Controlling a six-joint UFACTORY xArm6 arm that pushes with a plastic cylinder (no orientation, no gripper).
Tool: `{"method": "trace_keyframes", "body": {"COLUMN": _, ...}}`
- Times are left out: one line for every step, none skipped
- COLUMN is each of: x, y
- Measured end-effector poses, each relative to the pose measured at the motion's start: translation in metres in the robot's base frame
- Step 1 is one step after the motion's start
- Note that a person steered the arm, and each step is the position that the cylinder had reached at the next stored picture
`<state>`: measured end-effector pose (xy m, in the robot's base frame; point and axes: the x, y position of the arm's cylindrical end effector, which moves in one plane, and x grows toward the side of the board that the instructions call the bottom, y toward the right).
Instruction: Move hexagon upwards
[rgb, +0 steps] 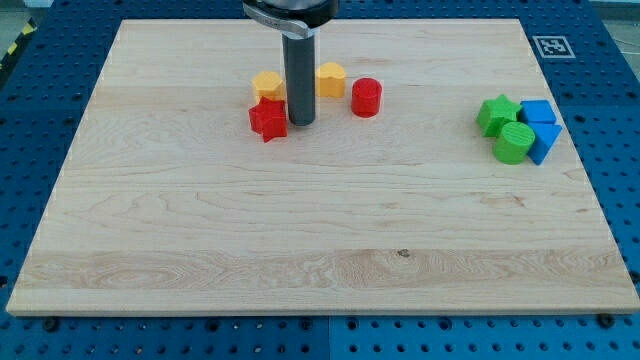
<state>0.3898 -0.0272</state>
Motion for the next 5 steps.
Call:
{"method": "trace_keyframes", "body": {"x": -0.006, "y": 0.0}}
{"method": "trace_keyframes", "body": {"x": -0.006, "y": 0.0}}
{"method": "trace_keyframes", "body": {"x": -0.013, "y": -0.005}}
{"method": "trace_keyframes", "body": {"x": -0.019, "y": -0.006}}
{"method": "trace_keyframes", "body": {"x": -0.019, "y": -0.034}}
